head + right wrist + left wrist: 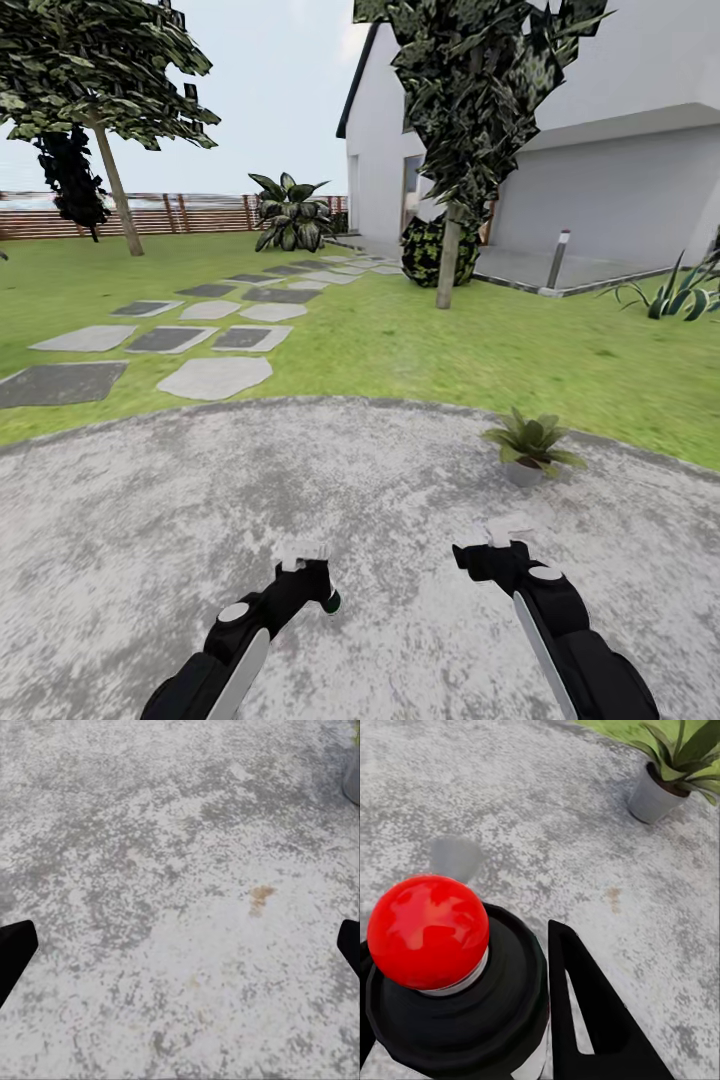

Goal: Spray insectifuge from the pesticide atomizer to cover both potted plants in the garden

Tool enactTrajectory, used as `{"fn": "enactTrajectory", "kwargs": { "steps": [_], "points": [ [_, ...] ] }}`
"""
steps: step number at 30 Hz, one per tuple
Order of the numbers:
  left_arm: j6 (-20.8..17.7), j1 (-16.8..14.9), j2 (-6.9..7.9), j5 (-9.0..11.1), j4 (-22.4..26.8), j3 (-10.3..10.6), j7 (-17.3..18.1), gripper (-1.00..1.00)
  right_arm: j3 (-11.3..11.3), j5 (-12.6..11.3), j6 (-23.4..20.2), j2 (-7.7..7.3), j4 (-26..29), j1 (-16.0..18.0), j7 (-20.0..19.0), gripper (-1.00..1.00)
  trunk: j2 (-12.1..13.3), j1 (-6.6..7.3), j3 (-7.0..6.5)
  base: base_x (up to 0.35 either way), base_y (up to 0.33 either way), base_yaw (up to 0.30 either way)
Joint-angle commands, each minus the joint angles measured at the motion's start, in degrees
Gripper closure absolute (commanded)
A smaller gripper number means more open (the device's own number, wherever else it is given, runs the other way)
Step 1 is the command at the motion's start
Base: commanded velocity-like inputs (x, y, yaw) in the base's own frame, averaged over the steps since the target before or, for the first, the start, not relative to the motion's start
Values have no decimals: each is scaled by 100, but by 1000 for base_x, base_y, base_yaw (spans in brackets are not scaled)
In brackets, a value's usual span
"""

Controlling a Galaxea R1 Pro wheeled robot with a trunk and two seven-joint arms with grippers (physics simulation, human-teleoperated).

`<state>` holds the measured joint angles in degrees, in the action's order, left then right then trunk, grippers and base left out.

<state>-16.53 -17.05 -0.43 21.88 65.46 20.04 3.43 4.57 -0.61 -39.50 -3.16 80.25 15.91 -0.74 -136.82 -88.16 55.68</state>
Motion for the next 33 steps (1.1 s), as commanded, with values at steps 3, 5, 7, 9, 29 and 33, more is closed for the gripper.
{"fn": "enactTrajectory", "kwargs": {
  "steps": [3,5,7,9,29,33],
  "points": [
    [1,0,4,2,-6,0,0,100,0,0,-5,0,0,0,4,-100,0,0,0,254,199,0],
    [1,0,1,7,-9,-1,0,100,0,0,-5,0,0,0,4,-100,0,0,0,254,199,0],
    [2,0,1,8,-9,0,0,100,0,0,-5,0,0,0,4,-100,0,0,0,254,199,0],
    [1,0,0,9,-14,0,0,100,0,0,-8,0,0,0,4,-100,0,0,0,254,199,0],
    [452,0,14,-70,47,61,55,100,0,-27,-49,-20,0,0,3,-100,0,0,0,197,127,-209],
    [449,0,7,-202,-10,58,111,100,0,-42,-49,-35,6,4,-14,-100,0,0,0,294,143,-295]
  ]
}}
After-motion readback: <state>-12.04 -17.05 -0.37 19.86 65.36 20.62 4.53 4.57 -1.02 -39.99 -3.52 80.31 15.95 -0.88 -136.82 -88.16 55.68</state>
